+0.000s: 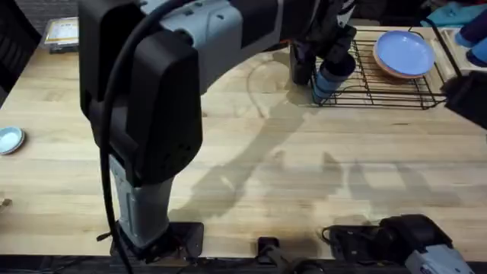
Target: Pick up the cup on the table and put them onto the rack.
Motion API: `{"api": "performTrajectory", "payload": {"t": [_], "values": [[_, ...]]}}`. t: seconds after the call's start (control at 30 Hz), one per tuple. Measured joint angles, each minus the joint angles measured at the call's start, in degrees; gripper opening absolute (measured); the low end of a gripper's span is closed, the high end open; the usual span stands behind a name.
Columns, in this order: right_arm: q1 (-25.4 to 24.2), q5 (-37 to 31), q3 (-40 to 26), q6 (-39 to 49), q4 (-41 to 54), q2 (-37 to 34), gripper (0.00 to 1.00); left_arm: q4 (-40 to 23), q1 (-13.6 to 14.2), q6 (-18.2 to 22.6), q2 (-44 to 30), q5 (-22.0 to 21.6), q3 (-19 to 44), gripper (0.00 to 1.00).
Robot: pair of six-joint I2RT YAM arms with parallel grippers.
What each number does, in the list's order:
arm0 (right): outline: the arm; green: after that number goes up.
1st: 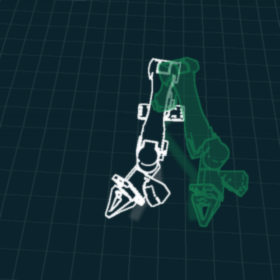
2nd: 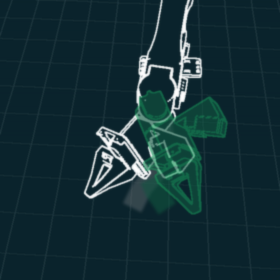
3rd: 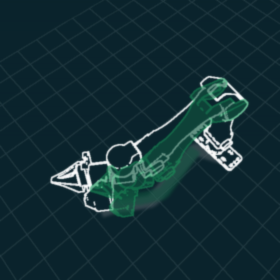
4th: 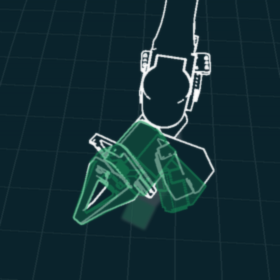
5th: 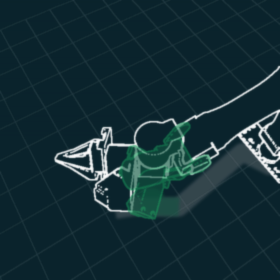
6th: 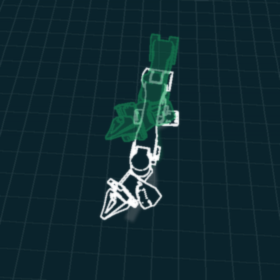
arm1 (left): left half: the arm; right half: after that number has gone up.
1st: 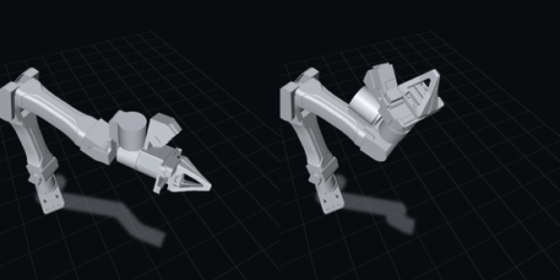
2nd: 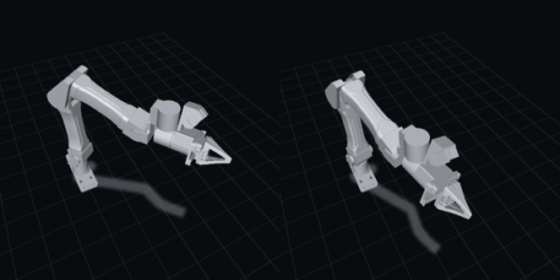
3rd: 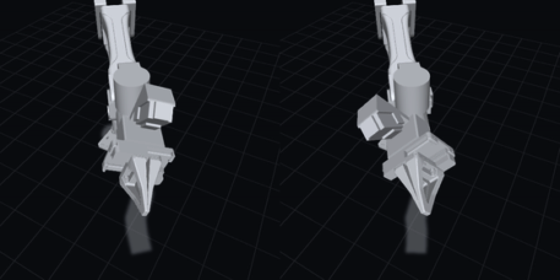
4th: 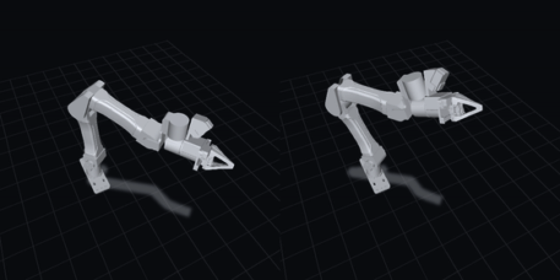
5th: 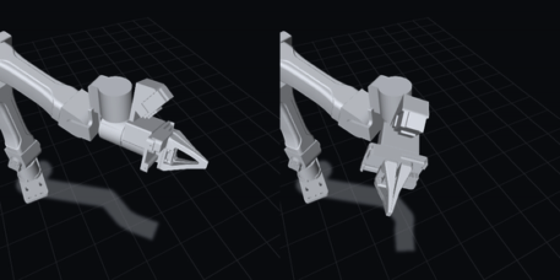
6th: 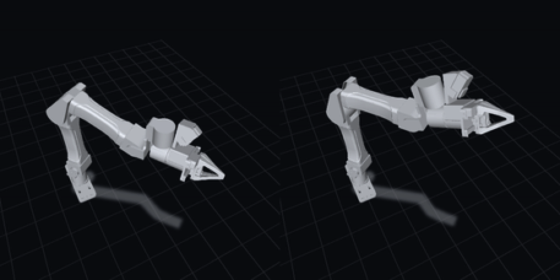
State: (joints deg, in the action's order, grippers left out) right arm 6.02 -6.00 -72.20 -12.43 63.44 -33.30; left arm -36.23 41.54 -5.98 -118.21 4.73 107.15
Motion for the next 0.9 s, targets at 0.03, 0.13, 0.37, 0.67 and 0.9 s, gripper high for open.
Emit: {"api": "performTrajectory", "payload": {"t": [0.03, 0.13, 0.37, 0.67, 0.9], "values": [[0.0, 0.0, 0.0, 0.0, 0.0, 0.0, 0.998, 0.0, 0.0, 0.0, 0.0, 0.0, 0.0, 0.042], [0.0, 0.0, 0.0, 0.0, 0.0, 0.0, 0.998, 0.0, 0.0, 0.0, 0.0, 0.0, 0.0, 0.048], [0.0, 0.0, 0.0, 0.0, 0.0, 0.0, 0.998, 0.0, 0.0, 0.0, 0.0, 0.0, 0.0, 0.144], [0.0, 0.0, 0.0, 0.0, 0.0, 0.0, 0.998, 0.0, 0.0, 0.0, 0.0, 0.0, 0.0, 0.211], [0.0, 0.0, 0.0, 0.0, 0.0, 0.0, 0.998, 0.0, 0.0, 0.0, 0.0, 0.0, 0.0, 0.248]]}}
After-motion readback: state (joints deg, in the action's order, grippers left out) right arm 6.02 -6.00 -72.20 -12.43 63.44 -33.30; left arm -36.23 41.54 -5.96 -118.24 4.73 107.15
